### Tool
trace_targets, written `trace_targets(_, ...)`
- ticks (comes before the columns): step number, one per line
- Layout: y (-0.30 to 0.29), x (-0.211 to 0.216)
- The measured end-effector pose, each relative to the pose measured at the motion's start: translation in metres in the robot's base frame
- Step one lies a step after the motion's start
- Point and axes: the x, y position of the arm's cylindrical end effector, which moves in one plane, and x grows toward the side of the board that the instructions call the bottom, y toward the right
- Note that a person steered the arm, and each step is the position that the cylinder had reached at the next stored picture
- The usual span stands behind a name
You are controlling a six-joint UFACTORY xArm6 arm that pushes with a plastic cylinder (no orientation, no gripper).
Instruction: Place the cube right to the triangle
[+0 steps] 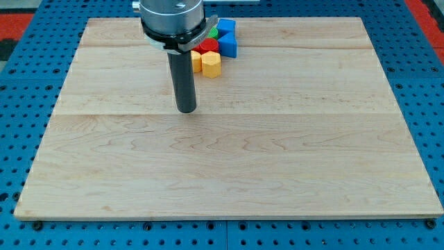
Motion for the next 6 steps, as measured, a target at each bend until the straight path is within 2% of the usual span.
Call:
trace_targets(1,-0.013,0.01)
trace_targets(2,-0.051,0.021)
trace_targets(3,-0.09,-0.054)
trace_targets(4,-0.104,-0.092)
trace_targets(5,-0.105,-0.159)
trace_targets(6,-0.096,-0.207)
